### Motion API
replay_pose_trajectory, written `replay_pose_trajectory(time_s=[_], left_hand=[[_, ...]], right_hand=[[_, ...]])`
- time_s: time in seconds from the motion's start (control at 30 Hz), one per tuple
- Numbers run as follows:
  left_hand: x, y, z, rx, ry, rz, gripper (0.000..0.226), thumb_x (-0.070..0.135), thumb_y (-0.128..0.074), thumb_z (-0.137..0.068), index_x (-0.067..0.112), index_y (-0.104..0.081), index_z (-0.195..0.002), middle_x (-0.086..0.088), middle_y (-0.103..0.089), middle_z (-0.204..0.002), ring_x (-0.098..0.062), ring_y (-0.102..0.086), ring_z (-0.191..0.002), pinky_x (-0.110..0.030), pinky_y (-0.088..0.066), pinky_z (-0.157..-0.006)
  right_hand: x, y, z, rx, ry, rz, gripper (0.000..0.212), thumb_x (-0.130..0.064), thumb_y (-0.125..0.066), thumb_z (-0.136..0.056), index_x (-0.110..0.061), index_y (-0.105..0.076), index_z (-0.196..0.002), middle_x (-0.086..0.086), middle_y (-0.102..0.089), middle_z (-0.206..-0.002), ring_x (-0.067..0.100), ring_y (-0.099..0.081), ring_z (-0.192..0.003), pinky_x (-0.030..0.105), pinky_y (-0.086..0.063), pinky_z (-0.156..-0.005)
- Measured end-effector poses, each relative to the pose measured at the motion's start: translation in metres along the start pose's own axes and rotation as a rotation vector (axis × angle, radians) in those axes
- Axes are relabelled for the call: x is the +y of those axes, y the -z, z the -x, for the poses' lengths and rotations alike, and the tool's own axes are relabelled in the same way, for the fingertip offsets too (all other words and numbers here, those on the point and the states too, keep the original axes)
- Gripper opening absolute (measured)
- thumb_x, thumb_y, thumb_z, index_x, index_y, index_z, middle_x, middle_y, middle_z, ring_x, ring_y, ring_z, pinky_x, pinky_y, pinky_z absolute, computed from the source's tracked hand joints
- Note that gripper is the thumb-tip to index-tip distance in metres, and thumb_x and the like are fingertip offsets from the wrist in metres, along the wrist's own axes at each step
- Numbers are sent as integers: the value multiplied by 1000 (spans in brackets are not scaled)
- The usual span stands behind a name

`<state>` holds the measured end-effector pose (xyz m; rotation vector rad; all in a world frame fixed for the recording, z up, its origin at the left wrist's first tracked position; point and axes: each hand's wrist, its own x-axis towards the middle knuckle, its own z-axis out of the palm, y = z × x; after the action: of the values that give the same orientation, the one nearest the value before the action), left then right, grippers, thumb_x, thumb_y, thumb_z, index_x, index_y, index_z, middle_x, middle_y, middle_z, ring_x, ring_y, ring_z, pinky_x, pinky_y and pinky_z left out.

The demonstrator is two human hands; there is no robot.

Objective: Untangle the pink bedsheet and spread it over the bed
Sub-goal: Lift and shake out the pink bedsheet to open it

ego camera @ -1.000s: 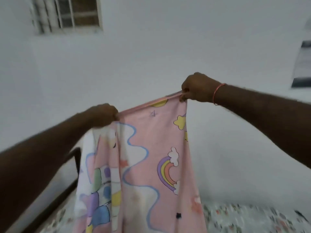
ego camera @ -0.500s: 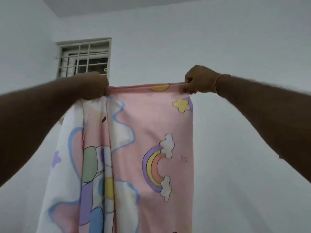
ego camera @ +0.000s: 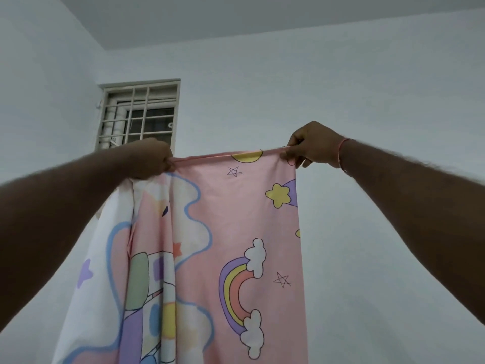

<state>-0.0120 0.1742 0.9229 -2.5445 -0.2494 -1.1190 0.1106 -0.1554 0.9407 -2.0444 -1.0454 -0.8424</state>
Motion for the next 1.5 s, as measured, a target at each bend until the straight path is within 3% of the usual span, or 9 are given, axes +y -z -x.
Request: replay_pose_trajectory(time_s=[0.3,0.43,0.57,0.7,0.83,0.97,1.1,1.3,1.5], left_hand=[[-12,-11,16,-122,24,224,34,40,-60,-89,10,-60,-72,-8,-60,-74,-25,-57,-73,-30,-42,-63],[-1,-3,10,261,154,258,29,28,-56,-92,11,-61,-70,-13,-60,-73,-29,-55,-70,-30,-41,-63],[11,-2,7,226,180,144,33,35,-54,-91,6,-65,-81,-18,-64,-81,-34,-61,-75,-35,-50,-66],[19,-4,3,519,226,61,22,27,-49,-94,9,-61,-89,-22,-63,-88,-41,-62,-82,-38,-43,-62],[3,-11,2,342,190,85,29,34,-53,-90,9,-64,-82,-21,-66,-90,-39,-63,-84,-40,-53,-71],[7,-26,14,467,208,127,18,26,-54,-90,12,-64,-82,-21,-64,-85,-40,-61,-81,-39,-49,-68],[-2,-25,11,373,169,188,30,36,-54,-92,12,-62,-75,-21,-65,-84,-38,-61,-81,-38,-49,-69],[-3,-33,10,378,158,192,29,36,-54,-92,13,-63,-78,-21,-64,-86,-40,-60,-82,-38,-49,-68],[-16,-35,6,337,138,224,34,32,-57,-92,15,-52,-62,-15,-56,-70,-34,-54,-72,-31,-39,-62]], right_hand=[[1,-6,-3,47,-83,-210,18,-14,-66,-88,-6,-63,-72,11,-63,-72,23,-61,-66,36,-58,-70],[-7,-7,-14,308,-34,-230,22,-9,-62,-89,-8,-58,-67,13,-62,-71,28,-61,-66,42,-59,-66],[-8,-13,-15,148,-139,-155,27,-12,-56,-94,-3,-54,-69,17,-58,-76,31,-60,-63,45,-59,-63],[-15,-11,-27,451,-152,-138,34,-20,-54,-89,-13,-42,-59,9,-46,-63,32,-55,-71,43,-56,-72],[-21,-27,-13,237,-183,-339,28,-14,-55,-93,-9,-47,-67,12,-51,-69,27,-56,-61,34,-56,-48],[-14,-28,-12,295,-169,-298,25,-17,-57,-91,-13,-49,-69,13,-54,-81,27,-56,-70,39,-59,-61],[-14,-32,-16,214,-207,-379,23,-10,-56,-91,-10,-47,-70,9,-48,-69,27,-53,-63,28,-54,-45],[-6,-52,-21,452,-141,-6,15,-20,-49,-93,-11,-47,-81,8,-51,-82,24,-47,-76,27,-35,-66],[-15,-44,-19,177,-226,86,28,-24,-48,-93,-19,-42,-66,2,-45,-67,15,-43,-54,22,-35,-49]])
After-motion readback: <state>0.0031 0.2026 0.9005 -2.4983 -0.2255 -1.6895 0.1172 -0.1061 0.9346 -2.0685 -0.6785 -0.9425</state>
